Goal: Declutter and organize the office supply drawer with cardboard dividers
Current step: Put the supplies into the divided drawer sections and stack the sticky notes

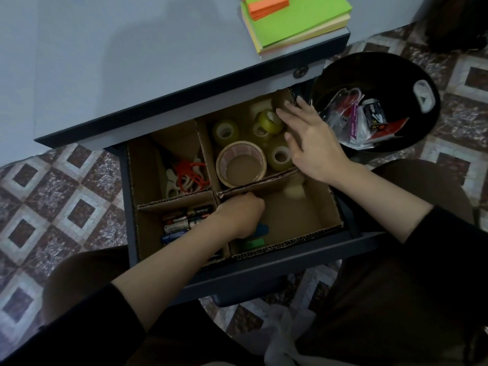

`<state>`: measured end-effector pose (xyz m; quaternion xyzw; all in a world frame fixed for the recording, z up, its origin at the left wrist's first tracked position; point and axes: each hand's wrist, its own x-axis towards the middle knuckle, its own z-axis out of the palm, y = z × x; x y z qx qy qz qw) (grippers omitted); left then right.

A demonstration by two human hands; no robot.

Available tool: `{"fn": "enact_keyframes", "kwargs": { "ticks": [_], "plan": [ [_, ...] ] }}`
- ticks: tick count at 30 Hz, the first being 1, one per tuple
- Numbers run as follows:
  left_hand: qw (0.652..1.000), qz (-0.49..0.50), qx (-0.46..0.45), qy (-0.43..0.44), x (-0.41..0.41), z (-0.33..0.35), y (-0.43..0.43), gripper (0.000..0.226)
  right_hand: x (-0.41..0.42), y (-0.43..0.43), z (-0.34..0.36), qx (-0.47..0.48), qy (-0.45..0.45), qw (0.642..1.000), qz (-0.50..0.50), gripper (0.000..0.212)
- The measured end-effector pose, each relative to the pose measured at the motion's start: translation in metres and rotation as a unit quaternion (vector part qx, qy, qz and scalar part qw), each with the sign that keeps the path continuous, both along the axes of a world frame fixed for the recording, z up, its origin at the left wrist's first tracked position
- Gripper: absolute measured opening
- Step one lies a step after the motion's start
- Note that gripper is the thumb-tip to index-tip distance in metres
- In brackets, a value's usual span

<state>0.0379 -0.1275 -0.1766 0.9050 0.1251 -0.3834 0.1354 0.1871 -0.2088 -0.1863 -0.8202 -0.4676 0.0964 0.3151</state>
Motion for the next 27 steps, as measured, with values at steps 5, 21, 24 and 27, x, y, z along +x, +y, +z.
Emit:
{"fn": "enact_keyframes", "kwargs": {
  "ticks": [5, 21, 24, 27],
  "plan": [
    [1.0, -0.019, 0.015, -0.008, -0.0015, -0.0013, -0.0011, 0.016, 0.0009, -0.0014, -0.0003, 0.001, 0.004, 1.0, -0.004, 0.047],
    [0.993, -0.003, -0.114, 0.008, 0.0054, 0.003, 0.0048, 0.04, -0.0009, -0.001, -0.0007, 0.008, 0.019, 1.0, -0.008, 0.045],
    [0.994, 0.003, -0.112, 0.012, 0.0037, 0.002, 0.0049, 0.038, 0.0004, -0.0012, 0.0003, 0.006, 0.018, 1.0, -0.011, 0.045],
    [0.993, -0.005, -0.116, 0.011, 0.0032, 0.0021, 0.0056, 0.039, 0.0008, -0.0014, 0.0007, 0.004, 0.017, 1.0, -0.011, 0.044]
  ]
}}
